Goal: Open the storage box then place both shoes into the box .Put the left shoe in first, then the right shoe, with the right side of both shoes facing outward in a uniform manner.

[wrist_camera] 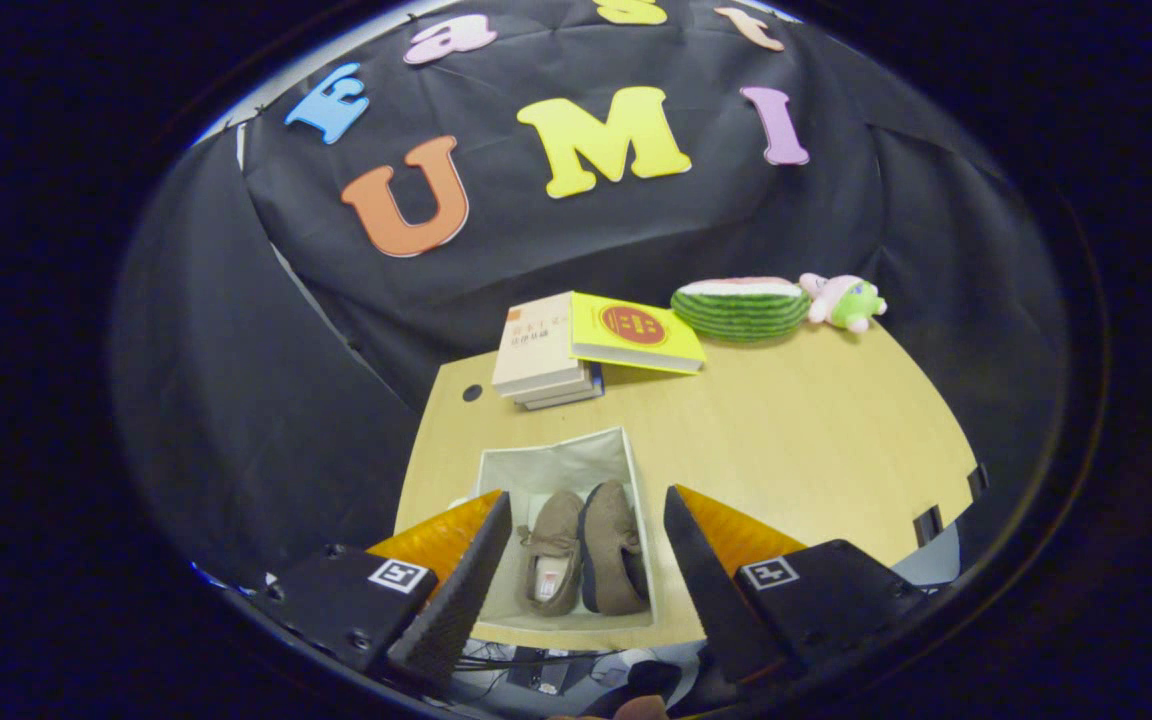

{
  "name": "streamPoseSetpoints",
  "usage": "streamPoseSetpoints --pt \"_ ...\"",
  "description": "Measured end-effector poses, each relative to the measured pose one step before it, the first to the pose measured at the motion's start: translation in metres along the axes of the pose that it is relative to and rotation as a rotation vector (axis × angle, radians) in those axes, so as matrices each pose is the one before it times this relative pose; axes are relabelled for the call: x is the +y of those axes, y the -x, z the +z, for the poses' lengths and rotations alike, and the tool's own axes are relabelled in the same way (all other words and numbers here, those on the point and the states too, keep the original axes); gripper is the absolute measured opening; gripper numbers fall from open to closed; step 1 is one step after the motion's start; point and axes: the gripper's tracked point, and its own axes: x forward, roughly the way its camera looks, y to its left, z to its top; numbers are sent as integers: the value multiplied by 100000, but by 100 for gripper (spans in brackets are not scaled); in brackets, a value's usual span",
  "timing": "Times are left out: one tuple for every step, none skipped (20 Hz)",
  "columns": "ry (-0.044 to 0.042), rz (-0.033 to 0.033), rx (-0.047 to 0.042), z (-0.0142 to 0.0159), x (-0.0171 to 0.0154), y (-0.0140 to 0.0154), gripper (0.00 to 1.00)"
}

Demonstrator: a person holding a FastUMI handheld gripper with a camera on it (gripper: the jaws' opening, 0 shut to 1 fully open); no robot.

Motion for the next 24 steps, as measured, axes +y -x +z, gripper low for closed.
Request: streamPoseSetpoints --pt "485 218 -1608 177 -93 691 94" --pt "886 -128 -1698 151 -539 693 96" --pt "1030 -681 -2601 393 -543 668 97" --pt "1096 -788 -2747 581 -587 635 99" --pt "1164 -677 -3100 598 -529 646 99" --pt "651 -352 -3000 482 -429 700 99" --pt "575 198 -3425 549 -318 727 98" --pt "909 -443 -4656 783 -445 515 99" --pt "1633 -621 -4643 706 -457 479 98" --pt "1811 -442 -4401 462 -445 594 98" --pt "2605 32 -3069 98 -256 455 99" --pt "2664 -593 -3083 -64 -255 546 99" --pt "2057 -262 -1891 -312 -168 561 99" --pt "1971 386 -1630 -512 216 342 99" --pt "2477 79 -1501 -577 75 315 99" --pt "1589 514 -820 -747 172 318 99" --pt "13 807 -183 -946 466 134 99" --pt "32 1027 -803 -824 804 148 99" --pt "1271 690 -980 -550 642 57 99" --pt "960 349 -1436 -482 491 -107 99" --pt "191 932 -1425 -333 868 1 99" --pt "-387 638 -1164 -250 872 16 99" --pt "-456 1279 -1046 -229 932 23 99" --pt "262 1036 -897 -185 763 -38 99"
